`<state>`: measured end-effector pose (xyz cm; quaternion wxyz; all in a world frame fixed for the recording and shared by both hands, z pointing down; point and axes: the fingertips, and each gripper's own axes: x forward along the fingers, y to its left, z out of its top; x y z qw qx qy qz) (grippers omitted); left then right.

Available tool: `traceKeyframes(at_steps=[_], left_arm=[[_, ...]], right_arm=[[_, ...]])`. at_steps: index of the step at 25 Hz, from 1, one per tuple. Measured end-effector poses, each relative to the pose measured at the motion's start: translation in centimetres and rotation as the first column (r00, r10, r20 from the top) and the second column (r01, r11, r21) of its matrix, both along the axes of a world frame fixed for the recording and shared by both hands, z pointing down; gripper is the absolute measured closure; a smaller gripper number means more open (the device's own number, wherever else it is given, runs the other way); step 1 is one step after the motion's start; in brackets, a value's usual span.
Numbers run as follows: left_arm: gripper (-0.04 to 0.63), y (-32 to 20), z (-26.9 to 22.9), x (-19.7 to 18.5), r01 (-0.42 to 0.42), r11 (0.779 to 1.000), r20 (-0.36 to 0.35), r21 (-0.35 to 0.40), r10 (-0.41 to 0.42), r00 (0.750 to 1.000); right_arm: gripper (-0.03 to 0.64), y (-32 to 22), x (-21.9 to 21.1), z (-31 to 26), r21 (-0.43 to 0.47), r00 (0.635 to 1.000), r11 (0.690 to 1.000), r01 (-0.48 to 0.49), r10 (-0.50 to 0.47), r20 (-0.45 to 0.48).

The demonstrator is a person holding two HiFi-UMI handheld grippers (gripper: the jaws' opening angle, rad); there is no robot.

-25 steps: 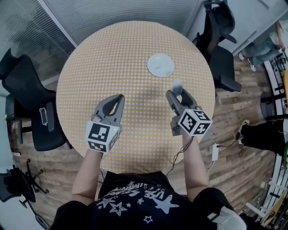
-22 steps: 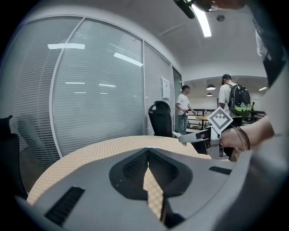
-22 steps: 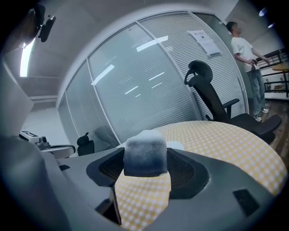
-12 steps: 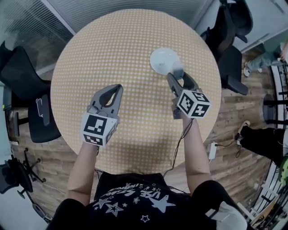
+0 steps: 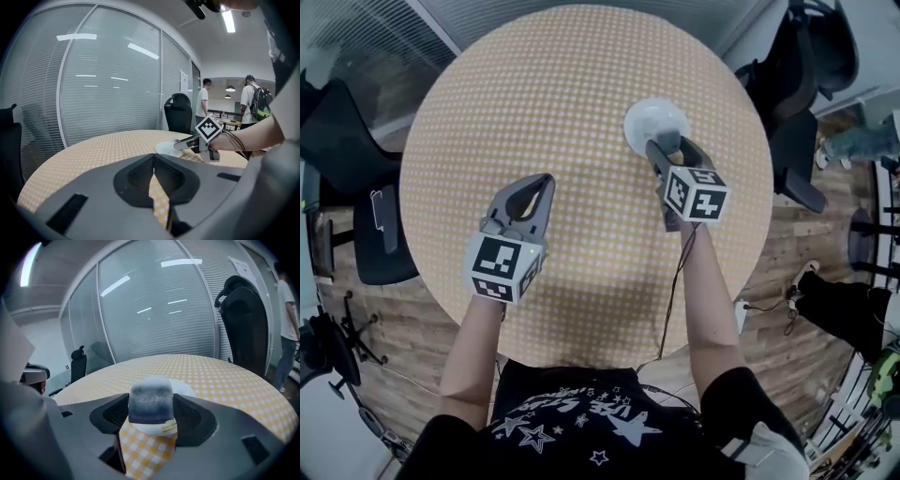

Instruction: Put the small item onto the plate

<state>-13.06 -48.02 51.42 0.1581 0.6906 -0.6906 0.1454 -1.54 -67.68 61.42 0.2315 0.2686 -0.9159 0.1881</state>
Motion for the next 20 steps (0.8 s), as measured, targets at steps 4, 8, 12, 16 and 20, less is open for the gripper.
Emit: traceKeyframes(at_steps=[4, 8, 12, 16, 20], left_arm=[[0.586, -0.3, 0.6, -0.5, 0.010, 1.000, -0.008, -0.007, -0.010, 1.000], [0.586, -0.6, 1.3, -0.8, 0.010, 1.000, -0.019, -0.014, -0.010, 1.000], [0.586, -0.6, 1.9, -0.8, 0.014, 1.000, -0.026, -0.023, -0.014, 1.000], [0.586, -0.3, 2.3, -0.8, 0.019, 0.999, -0.029, -0.027, -0.020, 0.999], [0.586, 0.4, 2.3, -0.8, 0.026, 0.999, -0.032, -0.029, -0.026, 0.999]], right_arm=[[0.316, -0.9, -0.8, 1.6, 0.008, 0.995, 1.000, 0.022, -0.022, -0.093], [0.316, -1.6, -1.6, 3.0, 0.007, 0.983, 0.998, 0.060, -0.058, -0.174], [0.316, -2.2, -2.3, 3.6, 0.010, 0.966, 0.995, 0.096, -0.090, -0.241], [0.316, -2.5, -2.7, 3.6, 0.017, 0.944, 0.992, 0.128, -0.117, -0.310], [0.316, -2.3, -2.7, 3.5, 0.003, 0.939, 0.991, 0.130, -0.122, -0.321]])
